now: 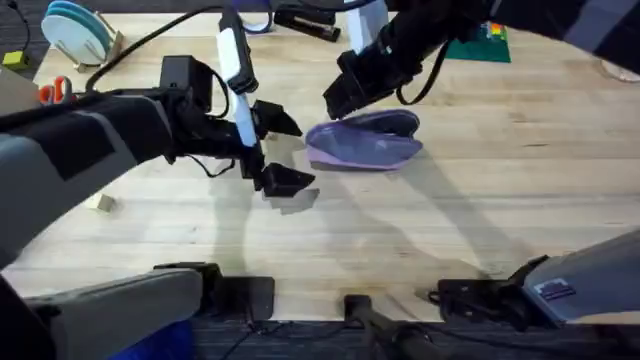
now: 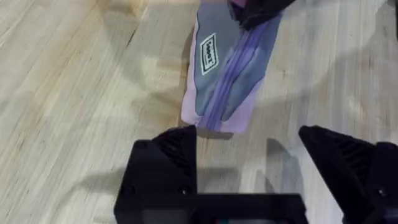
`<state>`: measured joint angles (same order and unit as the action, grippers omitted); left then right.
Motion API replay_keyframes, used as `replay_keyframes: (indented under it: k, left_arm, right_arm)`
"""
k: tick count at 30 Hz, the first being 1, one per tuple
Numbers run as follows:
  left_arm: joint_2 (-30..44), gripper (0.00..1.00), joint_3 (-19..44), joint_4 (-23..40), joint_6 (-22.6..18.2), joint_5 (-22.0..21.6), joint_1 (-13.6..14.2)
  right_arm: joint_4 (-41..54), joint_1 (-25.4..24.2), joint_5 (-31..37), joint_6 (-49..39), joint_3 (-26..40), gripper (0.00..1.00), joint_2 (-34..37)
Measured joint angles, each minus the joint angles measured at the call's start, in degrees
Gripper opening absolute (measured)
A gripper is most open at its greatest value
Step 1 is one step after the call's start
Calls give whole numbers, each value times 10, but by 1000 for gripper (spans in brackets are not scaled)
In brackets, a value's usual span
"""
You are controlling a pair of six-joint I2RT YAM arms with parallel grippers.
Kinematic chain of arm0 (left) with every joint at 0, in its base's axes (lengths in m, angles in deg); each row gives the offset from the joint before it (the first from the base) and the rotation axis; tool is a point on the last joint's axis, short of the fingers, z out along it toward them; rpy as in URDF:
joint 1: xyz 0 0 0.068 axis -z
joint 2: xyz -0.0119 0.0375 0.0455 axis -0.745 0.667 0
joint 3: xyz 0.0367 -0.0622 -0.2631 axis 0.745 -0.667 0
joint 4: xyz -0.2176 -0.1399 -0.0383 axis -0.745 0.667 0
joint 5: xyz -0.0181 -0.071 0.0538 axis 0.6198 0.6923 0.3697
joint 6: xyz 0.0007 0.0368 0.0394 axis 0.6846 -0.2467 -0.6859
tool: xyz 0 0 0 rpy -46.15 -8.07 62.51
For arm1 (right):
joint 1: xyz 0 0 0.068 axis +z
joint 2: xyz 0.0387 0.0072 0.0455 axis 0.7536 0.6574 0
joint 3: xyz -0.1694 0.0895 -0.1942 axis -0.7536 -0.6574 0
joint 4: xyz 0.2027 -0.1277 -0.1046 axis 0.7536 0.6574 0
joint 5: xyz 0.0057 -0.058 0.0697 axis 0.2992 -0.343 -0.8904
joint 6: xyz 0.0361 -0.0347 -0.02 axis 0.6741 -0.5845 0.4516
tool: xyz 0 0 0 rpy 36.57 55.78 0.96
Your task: Unzip the bag, pick up the pens from the table one at a time and place them inside, then zip the bag closed.
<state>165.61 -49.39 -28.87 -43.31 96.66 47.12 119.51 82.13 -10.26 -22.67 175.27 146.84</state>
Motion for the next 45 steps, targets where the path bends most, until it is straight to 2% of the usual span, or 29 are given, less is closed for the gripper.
replay_keyframes:
  k: [13,26,40,45]
  left_arm:
    - [0,993,0,-3,0,0,0]
    - [0,993,0,-90,2,29,0]
    - [0,993,0,-132,2,51,1]
    - [11,993,0,-144,2,59,12]
  right_arm:
    - [-1,0,0,0,0,31,0]
    - [-1,0,0,0,0,31,0]
    - [-1,0,0,0,0,31,0]
    - [-1,0,0,0,0,32,0]
